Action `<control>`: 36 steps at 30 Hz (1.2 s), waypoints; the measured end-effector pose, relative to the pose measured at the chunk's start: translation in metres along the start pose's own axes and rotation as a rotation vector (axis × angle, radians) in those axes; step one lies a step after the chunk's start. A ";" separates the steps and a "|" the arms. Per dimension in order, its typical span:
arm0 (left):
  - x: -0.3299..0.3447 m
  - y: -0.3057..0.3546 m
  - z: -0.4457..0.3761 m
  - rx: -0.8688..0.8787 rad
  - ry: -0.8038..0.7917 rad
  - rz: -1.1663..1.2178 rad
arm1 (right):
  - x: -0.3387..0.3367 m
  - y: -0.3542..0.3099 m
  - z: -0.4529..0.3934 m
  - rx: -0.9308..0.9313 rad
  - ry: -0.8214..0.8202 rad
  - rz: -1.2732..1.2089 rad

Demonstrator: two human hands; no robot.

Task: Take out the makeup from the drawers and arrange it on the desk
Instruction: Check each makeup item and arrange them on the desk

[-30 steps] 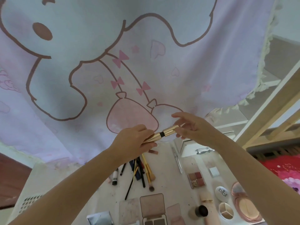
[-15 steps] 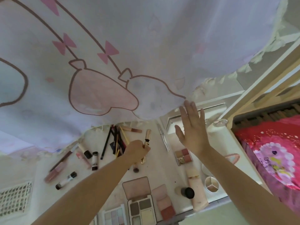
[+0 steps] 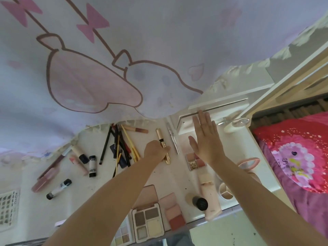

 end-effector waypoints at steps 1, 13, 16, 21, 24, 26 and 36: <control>-0.001 0.000 0.000 -0.006 0.003 0.012 | 0.004 0.001 -0.001 0.020 -0.008 -0.018; -0.028 -0.008 0.023 0.257 0.124 -0.305 | 0.007 0.001 -0.003 0.048 0.001 -0.024; -0.047 -0.017 0.027 0.233 0.191 -0.522 | 0.007 0.000 -0.002 0.050 -0.019 -0.014; -0.051 -0.035 0.031 0.189 0.098 -0.702 | 0.012 0.000 -0.001 0.101 -0.118 -0.006; -0.050 -0.037 0.033 0.244 0.080 -0.669 | 0.000 -0.020 0.003 -0.031 -0.011 0.007; -0.053 -0.039 0.033 0.256 0.097 -0.635 | 0.001 -0.045 0.010 -0.222 0.035 0.034; -0.080 -0.056 0.050 0.405 0.322 -0.646 | 0.131 -0.109 -0.040 -0.199 -0.502 0.153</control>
Point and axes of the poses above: each hand's wrist, its own z-axis away from the middle knuckle, its own x-axis out of the palm, y = z × x, the point moved 10 cm from there along -z, towards the middle knuckle, and after that the axes turned 7 degrees about -z, right-handed, at the moved point
